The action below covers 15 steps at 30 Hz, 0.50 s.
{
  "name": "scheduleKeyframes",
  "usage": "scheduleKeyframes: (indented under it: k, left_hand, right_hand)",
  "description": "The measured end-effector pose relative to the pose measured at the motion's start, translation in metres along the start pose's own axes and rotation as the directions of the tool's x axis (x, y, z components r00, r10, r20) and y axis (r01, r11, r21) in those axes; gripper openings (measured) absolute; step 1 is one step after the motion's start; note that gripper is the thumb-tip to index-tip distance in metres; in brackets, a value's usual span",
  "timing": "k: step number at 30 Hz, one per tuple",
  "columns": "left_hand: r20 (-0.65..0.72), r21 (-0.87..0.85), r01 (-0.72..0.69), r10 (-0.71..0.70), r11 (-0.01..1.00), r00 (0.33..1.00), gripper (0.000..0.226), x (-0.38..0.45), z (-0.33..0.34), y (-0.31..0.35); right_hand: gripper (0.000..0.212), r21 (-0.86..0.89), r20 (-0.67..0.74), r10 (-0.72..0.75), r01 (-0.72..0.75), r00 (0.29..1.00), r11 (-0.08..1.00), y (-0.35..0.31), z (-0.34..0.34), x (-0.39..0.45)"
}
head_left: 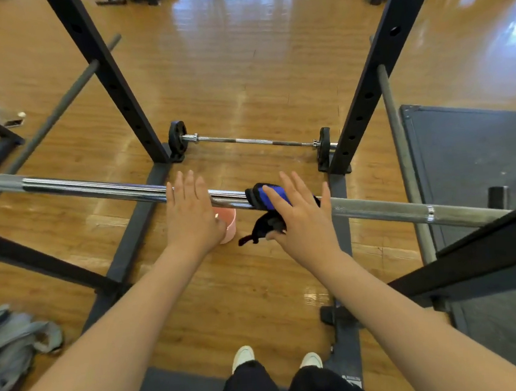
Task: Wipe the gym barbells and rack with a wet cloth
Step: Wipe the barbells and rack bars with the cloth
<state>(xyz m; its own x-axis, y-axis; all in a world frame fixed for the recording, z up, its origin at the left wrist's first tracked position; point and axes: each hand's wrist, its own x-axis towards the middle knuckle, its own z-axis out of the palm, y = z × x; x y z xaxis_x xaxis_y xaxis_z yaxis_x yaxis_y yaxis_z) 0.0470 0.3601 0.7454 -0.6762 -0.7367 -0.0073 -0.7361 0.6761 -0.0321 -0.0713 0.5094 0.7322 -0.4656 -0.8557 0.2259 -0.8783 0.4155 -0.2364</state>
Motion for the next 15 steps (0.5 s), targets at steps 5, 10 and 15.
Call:
scheduleKeyframes:
  k: [5,10,15]
  left_hand:
    - [-0.016,-0.024,0.003,-0.003,1.0,1.0,0.08,0.0,0.001,-0.001]
    - [-0.041,-0.065,-0.023,0.02,0.998,0.999,0.081,-0.001,0.001,-0.003]
    - [-0.074,-0.082,-0.041,0.035,0.996,0.997,0.081,0.001,0.006,-0.004]
  right_hand:
    - [0.042,0.283,-0.168,-0.048,0.095,0.985,0.954,0.012,-0.024,0.003]
    - [0.028,0.093,-0.253,-0.029,0.054,0.967,0.994,0.017,-0.058,0.028]
    - [0.059,0.083,0.184,-0.052,0.037,0.982,0.996,-0.016,-0.021,0.025]
